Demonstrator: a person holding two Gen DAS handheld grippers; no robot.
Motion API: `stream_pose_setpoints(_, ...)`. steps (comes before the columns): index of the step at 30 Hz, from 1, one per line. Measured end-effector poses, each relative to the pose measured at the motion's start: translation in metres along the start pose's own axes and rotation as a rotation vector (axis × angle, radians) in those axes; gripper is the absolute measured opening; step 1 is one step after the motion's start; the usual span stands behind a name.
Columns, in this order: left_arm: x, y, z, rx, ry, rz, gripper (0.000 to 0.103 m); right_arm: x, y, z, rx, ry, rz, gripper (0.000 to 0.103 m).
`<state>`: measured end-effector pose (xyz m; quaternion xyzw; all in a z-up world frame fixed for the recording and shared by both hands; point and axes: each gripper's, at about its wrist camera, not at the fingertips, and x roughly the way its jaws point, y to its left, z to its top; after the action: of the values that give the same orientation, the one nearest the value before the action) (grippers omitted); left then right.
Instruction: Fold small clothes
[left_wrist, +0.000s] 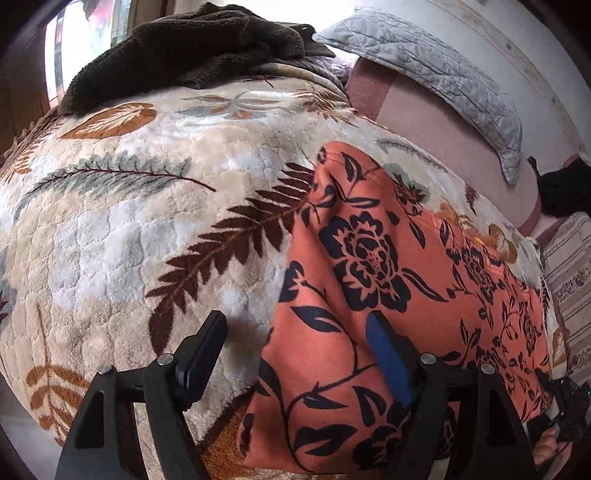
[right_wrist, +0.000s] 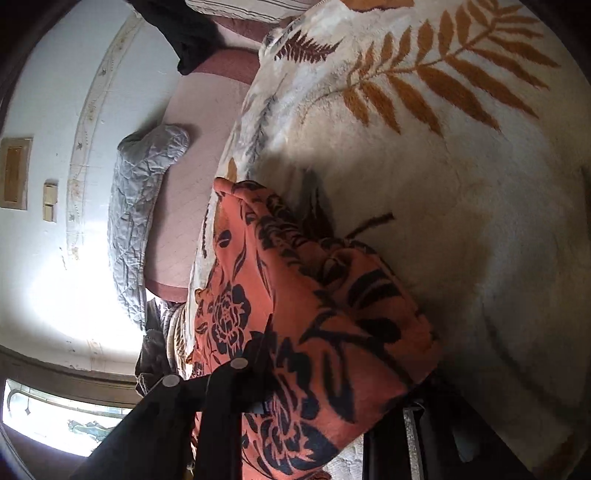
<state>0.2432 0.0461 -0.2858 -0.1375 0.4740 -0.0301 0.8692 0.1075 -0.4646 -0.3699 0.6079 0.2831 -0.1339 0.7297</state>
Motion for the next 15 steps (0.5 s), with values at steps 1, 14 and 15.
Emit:
stream_pose_setpoints(1, -0.002, 0.004, 0.002, -0.022, -0.009, 0.003, 0.078, -0.002, 0.002, -0.001, -0.009, -0.005, 0.000, 0.023)
stream_pose_setpoints(14, -0.004, 0.001, 0.000, 0.088, -0.008, 0.077, 0.078, -0.035, 0.043, -0.028, -0.258, -0.158, -0.007, 0.015)
stream_pose_setpoints(15, -0.009, 0.006, 0.002, 0.067, -0.025, 0.074, 0.078, -0.043, 0.054, -0.036, -0.326, -0.195, -0.018, 0.015)
